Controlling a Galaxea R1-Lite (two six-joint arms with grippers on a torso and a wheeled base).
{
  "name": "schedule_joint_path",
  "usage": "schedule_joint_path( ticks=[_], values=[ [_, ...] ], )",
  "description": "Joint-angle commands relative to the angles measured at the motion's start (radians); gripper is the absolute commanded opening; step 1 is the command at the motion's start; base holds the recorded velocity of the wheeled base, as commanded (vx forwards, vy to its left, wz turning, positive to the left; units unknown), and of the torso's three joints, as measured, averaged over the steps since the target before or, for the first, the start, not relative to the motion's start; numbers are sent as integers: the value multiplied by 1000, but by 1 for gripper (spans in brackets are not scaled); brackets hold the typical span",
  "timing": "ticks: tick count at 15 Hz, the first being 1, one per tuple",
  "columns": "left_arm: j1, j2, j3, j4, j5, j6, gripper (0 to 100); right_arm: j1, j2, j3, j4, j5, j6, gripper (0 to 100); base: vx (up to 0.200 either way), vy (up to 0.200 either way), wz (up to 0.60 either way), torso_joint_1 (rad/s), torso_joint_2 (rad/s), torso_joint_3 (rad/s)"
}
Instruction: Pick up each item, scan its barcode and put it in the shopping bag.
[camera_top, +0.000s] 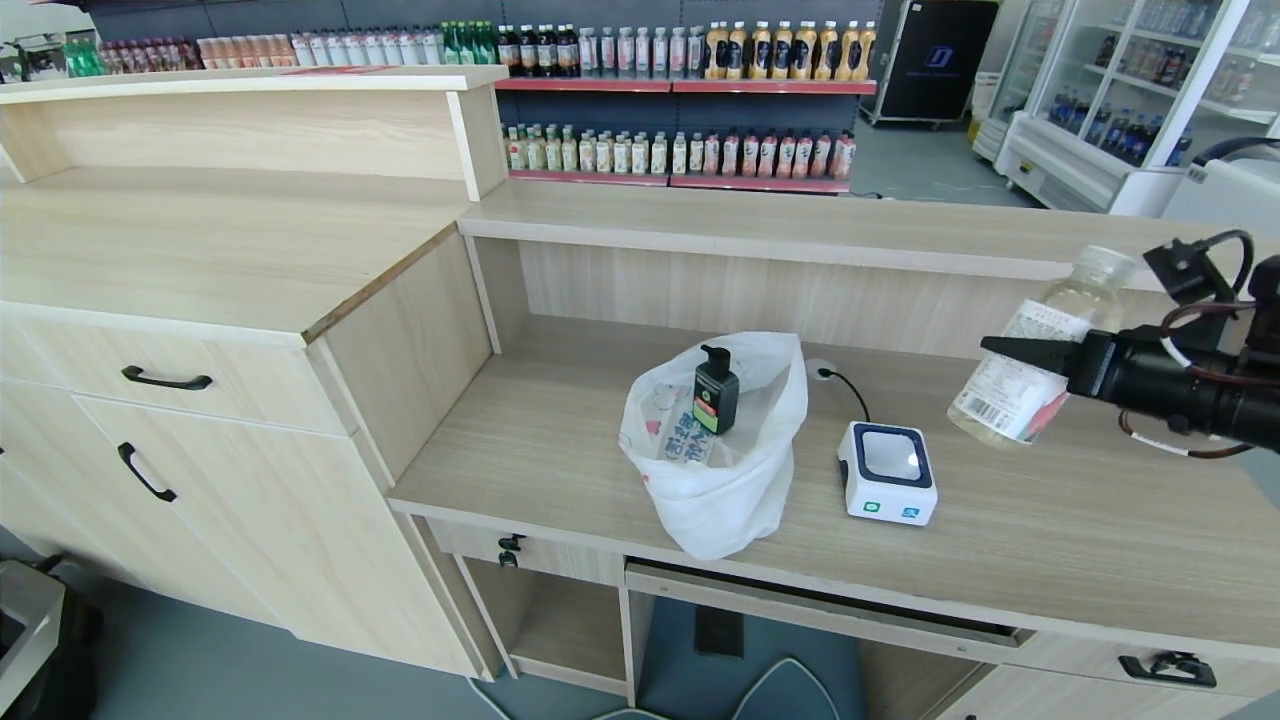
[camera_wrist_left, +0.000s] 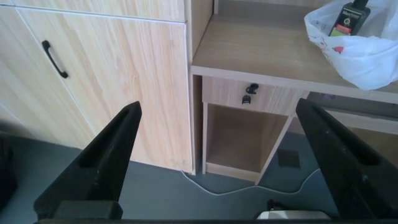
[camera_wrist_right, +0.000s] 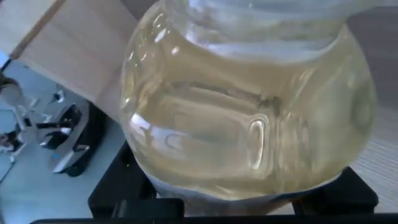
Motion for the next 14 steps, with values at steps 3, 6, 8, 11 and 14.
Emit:
schedule_joint_path(
  ticks=[3,6,8,11,14],
  values=[
    [1,0,0,0,0,0,100,229,-355,-199,362,121,122,0,0,0,0,0,0,0],
    [1,0,0,0,0,0,100,366,-461,-237,527,125,162,0,0,0,0,0,0,0],
    [1,0,0,0,0,0,100,444,-539,-188,588,122,152,0,0,0,0,0,0,0],
    [1,0,0,0,0,0,100,498,-614,-99,592,122,143,0,0,0,0,0,0,0],
    [1,0,0,0,0,0,100,541,-612,-79,594,121,108,0,0,0,0,0,0,0]
  ],
)
